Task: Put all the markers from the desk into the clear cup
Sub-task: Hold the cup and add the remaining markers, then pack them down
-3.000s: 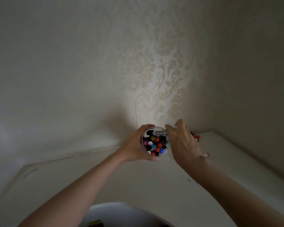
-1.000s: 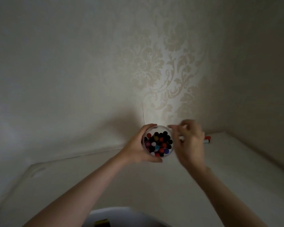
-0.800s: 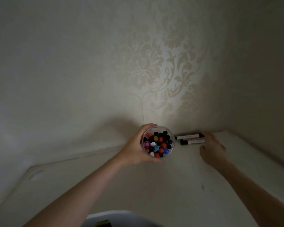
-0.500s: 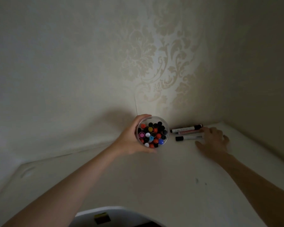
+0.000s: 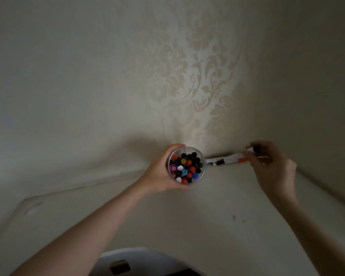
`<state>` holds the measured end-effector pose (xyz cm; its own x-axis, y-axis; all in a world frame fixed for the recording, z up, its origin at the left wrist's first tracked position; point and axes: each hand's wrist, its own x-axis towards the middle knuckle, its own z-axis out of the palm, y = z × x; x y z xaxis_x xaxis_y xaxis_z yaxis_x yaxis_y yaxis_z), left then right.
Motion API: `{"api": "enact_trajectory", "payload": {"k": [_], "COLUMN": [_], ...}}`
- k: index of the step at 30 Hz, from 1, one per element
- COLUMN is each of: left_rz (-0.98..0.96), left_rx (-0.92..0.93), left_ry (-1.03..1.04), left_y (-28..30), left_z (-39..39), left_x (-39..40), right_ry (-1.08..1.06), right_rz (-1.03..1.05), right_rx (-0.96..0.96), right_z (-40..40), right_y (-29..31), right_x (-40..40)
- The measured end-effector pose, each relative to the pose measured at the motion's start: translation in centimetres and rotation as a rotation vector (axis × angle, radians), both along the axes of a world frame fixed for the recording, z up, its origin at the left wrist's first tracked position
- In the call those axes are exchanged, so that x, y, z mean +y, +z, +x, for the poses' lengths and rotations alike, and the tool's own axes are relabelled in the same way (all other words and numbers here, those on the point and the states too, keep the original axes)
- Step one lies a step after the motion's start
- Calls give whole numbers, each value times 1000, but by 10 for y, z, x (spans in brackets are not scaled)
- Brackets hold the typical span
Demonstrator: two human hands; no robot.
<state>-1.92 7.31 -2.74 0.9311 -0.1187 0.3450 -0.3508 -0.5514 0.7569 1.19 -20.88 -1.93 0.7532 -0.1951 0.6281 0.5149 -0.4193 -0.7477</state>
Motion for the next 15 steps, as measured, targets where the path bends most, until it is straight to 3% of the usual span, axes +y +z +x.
{"api": "enact_trajectory", "payload": {"k": [3,7,11,15], "left_rz": [0,21,5,11], "left_rx": [-22,-54,-73,-75], "left_ry": [16,25,44,51], "left_y": [-3,-4,-3,-4], "left_z": [-1,-4,-9,-14], "left_x": [-3,-3,-1,-5], "right_ry": [102,140,174,175], "right_rz": [77,-29,-7,-207], "right_rx": [-139,-348,-460,-516], "right_z": [-38,-59,-64,-54], "right_y": [27,28,27,20], "right_x": [20,45,53,68]}}
